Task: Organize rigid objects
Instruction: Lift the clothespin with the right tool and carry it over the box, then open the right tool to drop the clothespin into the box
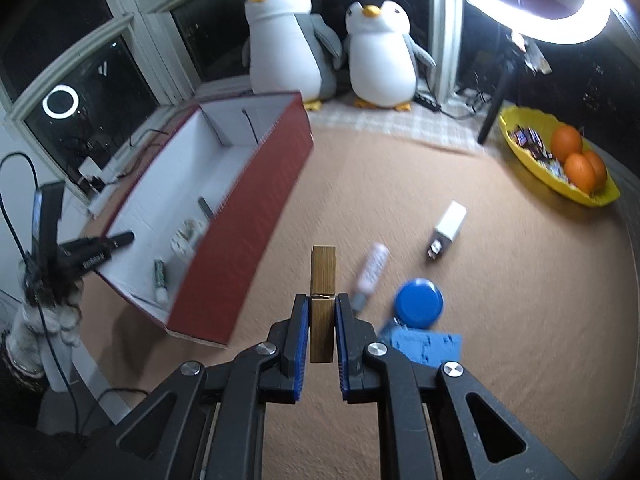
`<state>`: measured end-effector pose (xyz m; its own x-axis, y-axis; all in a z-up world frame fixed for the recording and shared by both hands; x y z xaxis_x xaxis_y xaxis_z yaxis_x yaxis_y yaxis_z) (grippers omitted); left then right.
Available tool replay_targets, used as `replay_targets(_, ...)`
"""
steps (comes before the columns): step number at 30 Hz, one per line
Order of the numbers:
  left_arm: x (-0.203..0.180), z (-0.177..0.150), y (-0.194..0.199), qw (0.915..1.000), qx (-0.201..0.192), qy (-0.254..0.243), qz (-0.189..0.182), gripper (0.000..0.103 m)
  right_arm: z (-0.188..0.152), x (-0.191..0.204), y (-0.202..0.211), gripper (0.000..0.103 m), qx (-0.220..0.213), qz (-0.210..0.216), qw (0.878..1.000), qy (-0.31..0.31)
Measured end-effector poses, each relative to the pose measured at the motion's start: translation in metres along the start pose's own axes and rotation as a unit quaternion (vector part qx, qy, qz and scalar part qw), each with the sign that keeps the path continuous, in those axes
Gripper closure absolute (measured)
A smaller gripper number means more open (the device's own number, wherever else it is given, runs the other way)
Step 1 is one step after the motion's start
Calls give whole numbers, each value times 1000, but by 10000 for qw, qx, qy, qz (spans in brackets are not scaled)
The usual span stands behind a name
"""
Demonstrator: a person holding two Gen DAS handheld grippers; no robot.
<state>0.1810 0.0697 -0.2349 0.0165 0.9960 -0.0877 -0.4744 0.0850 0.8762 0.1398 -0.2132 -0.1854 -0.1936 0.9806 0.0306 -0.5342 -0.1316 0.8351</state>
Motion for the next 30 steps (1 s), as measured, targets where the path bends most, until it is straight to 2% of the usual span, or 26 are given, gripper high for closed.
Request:
replay_targets(6,1,0,1,9999,-38,94,7,96,41,27,-7,92,-276,203,9994,60)
replay_targets(16,1,0,2,9997,-76,201,63,96,75,87,-19,92,-381,605,9965,442)
replay_targets(24,2,0,2,9996,-95,245,84,96,87,117,-35,92,-327,721,9949,622)
replay_targets(30,3,1,4,9994,-125,294,102,96,92,125,-43,91,-294,731,9943,723)
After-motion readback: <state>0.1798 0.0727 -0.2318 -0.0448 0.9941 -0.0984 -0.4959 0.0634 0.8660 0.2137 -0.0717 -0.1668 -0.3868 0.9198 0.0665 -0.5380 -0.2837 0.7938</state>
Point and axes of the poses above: each gripper's, at about its wrist camera, not at the fingertips, and y roughly against the way its jaws point, x to its left, z to its top, the point moved 9 cm from there along -y, roughly the way its jaws point, and after that the axes turned 5 degrees about -z, right-handed, at the moved point
